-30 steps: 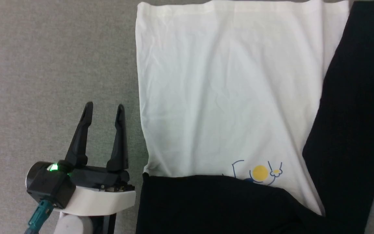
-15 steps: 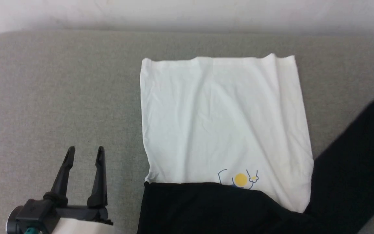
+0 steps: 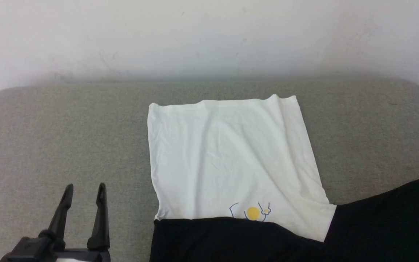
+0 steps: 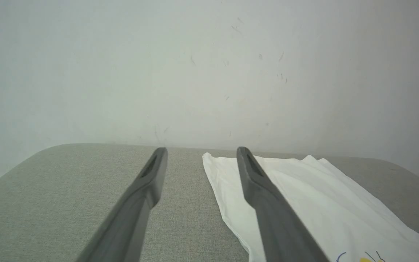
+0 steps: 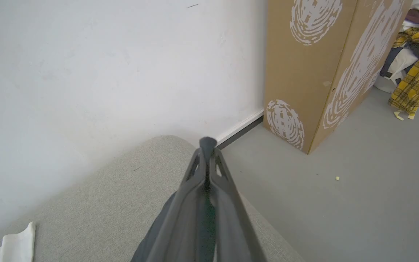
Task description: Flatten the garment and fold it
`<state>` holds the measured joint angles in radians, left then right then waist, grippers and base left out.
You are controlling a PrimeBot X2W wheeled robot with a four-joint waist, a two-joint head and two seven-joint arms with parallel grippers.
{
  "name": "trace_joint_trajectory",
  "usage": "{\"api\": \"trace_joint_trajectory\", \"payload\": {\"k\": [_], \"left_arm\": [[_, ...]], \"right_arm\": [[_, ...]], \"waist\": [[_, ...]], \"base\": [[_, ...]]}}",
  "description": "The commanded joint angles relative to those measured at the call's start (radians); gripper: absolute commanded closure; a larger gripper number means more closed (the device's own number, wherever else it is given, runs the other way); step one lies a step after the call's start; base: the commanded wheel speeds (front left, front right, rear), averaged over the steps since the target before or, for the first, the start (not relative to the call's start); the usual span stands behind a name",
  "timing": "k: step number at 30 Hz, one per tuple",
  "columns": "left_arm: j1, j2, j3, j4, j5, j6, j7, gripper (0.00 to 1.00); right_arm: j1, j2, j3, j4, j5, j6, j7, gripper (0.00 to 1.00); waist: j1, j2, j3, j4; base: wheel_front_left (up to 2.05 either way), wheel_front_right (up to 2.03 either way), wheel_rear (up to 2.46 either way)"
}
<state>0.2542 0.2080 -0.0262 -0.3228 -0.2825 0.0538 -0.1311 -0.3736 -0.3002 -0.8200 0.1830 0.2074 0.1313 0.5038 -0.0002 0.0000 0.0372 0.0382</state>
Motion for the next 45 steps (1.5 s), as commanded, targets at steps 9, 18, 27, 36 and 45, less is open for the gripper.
{"api": "trace_joint_trajectory", "payload": {"k": [9, 18, 27, 36, 45], "left_arm": [[0.034, 0.005, 0.000, -0.020, -0.008, 0.014, 0.018, 0.00], [0.035, -0.007, -0.016, -0.012, -0.018, 0.016, 0.007, 0.00], [0.040, -0.008, -0.016, -0.004, -0.023, 0.022, -0.003, 0.00], [0.012, -0.014, -0.043, 0.010, -0.025, 0.017, -0.003, 0.00], [-0.011, -0.022, -0.069, 0.053, -0.031, 0.008, -0.011, 0.00]], "right_arm": [[0.040, 0.013, 0.179, -0.072, 0.091, -0.001, -0.028, 1.00], [0.110, 0.106, 0.527, -0.340, 0.222, -0.001, 0.053, 1.00], [0.158, 0.229, 0.895, -0.460, 0.259, -0.001, 0.078, 1.00], [0.171, 0.249, 1.219, -0.227, 0.350, -0.001, -0.073, 1.00], [0.137, 0.250, 1.441, 0.118, 0.428, -0.001, -0.248, 1.00]], "waist": [[0.0002, 0.0000, -0.048, -0.014], [0.0002, 0.0000, -0.065, 0.010], [0.0002, 0.0000, -0.070, 0.038], [0.0002, 0.0000, -0.034, 0.092], [0.0002, 0.0000, -0.019, 0.162]], "base": [[0.00, 0.00, 0.00], [0.00, 0.00, 0.00], [0.00, 0.00, 0.00], [0.00, 0.00, 0.00], [0.00, 0.00, 0.00]]}}
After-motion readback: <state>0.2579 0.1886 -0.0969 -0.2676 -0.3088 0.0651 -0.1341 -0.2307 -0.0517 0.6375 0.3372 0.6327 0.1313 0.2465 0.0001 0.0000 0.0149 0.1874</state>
